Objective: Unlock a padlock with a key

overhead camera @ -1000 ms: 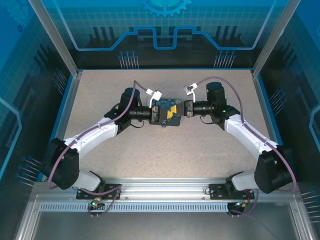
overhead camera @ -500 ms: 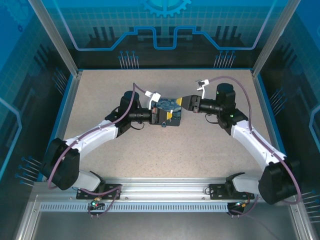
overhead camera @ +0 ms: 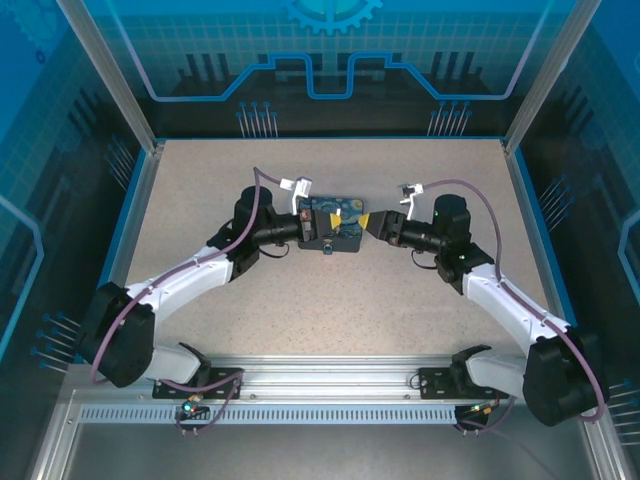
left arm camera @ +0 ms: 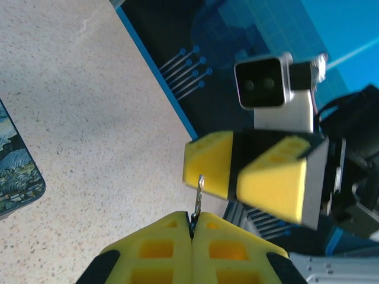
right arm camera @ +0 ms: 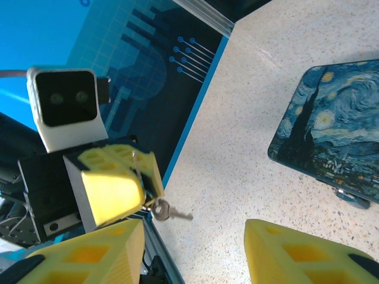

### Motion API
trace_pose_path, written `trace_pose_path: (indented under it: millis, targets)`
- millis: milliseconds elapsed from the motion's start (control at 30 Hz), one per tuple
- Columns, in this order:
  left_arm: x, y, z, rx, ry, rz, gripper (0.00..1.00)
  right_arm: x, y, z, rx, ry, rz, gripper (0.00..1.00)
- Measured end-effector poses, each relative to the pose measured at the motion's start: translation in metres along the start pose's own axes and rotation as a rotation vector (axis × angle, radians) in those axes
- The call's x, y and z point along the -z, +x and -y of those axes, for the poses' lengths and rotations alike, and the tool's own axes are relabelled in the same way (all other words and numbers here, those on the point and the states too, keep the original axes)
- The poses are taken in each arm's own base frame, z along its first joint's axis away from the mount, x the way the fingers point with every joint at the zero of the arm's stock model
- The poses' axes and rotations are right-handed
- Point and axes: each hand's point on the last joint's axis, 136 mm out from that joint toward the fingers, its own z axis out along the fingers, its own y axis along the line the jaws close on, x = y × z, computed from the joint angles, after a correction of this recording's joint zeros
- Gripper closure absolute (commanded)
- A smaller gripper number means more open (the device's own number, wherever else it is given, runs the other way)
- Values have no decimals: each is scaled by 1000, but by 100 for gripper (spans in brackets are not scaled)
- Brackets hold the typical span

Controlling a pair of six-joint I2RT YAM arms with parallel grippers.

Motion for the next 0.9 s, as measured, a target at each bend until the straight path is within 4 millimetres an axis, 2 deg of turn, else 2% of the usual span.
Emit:
trace_pose_path:
  millis: [200, 433, 633, 900]
  targets:
    - [-3, -5, 6, 108, -54, 104, 100, -2, -2, -11, 86, -42, 12, 48]
    - [-10, 5, 3, 242, -108, 183, 100, -1, -8, -20, 164, -72, 32, 43]
    - [-13, 2, 10, 296, -111, 252, 100, -6, -6, -30, 199, -108, 31, 41]
    - [-13, -7, 15, 316, -106, 331, 100, -12, -2, -31, 201, -120, 16, 42]
